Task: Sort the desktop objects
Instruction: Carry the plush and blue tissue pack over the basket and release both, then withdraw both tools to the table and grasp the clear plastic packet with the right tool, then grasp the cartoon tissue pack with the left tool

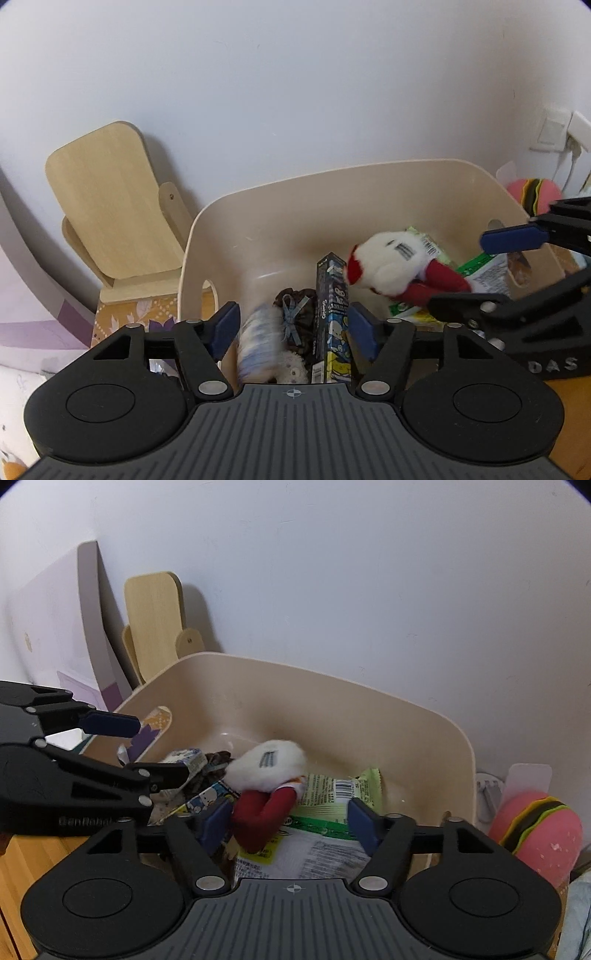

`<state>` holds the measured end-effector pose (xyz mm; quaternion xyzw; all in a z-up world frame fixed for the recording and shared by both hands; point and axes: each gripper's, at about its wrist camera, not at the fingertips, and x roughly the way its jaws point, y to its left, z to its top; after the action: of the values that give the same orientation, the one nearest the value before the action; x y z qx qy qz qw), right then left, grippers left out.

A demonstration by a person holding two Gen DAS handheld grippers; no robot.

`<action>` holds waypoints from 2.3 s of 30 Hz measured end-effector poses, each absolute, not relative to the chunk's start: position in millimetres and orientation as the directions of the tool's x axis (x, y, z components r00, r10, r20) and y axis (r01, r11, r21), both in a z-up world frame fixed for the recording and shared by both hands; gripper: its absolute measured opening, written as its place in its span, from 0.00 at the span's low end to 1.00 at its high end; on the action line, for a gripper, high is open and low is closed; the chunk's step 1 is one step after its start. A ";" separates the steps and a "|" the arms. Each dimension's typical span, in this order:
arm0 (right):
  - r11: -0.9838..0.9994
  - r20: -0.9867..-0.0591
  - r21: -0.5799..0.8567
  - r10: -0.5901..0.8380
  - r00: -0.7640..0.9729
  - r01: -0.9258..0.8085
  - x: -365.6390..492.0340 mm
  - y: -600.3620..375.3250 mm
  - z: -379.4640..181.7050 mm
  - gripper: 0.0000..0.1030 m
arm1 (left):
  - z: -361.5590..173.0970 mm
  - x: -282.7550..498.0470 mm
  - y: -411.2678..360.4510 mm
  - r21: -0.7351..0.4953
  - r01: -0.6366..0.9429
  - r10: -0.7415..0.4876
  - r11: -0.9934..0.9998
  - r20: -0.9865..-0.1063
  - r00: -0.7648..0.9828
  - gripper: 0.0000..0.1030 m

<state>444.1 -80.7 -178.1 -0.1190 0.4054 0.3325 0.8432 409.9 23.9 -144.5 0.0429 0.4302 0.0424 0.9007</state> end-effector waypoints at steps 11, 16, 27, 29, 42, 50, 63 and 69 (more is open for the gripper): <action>0.644 -0.683 0.001 0.559 0.470 -0.765 381.0 -119.1 -143.1 0.82 | -111.9 363.9 23.2 0.106 0.010 0.070 0.994 -0.722 0.688 0.66; 0.548 -0.682 -0.028 0.601 0.417 -0.836 338.8 -137.7 -145.4 0.83 | -102.2 337.2 16.7 0.094 0.071 0.017 0.993 -0.708 0.706 0.66; 0.441 -0.745 0.050 0.615 0.261 -0.896 256.6 -160.1 -199.7 0.83 | -153.4 315.3 -6.3 0.118 0.228 -0.042 0.967 -0.802 0.595 0.68; 0.418 -0.752 0.052 0.614 0.240 -0.907 247.6 -161.0 -205.3 0.83 | -166.0 315.5 -7.6 0.100 0.222 -0.046 0.970 -0.820 0.571 0.68; 0.269 -0.794 0.020 0.589 0.148 -0.963 222.6 -153.8 -237.1 0.76 | -219.2 329.4 -22.2 0.064 0.229 -0.061 0.971 -0.864 0.501 0.68; 0.198 -0.822 0.012 0.561 0.103 -0.980 214.6 -149.7 -259.1 0.71 | -239.3 337.6 -14.8 0.018 0.185 -0.069 0.983 -0.889 0.452 0.68; 0.204 -0.835 0.000 0.539 0.112 -0.979 220.6 -145.5 -274.2 0.54 | -252.2 342.6 -10.8 0.000 0.213 -0.092 0.977 -0.903 0.420 0.48; 0.198 -0.833 0.025 0.546 0.089 -0.980 223.0 -144.8 -273.9 0.32 | -252.3 336.7 -5.0 0.000 0.233 -0.102 0.972 -0.900 0.425 0.46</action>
<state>223.0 -144.8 -273.9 -0.2909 0.3731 0.5625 0.6780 336.7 -5.0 -252.3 0.0622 0.5271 -0.0994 0.8417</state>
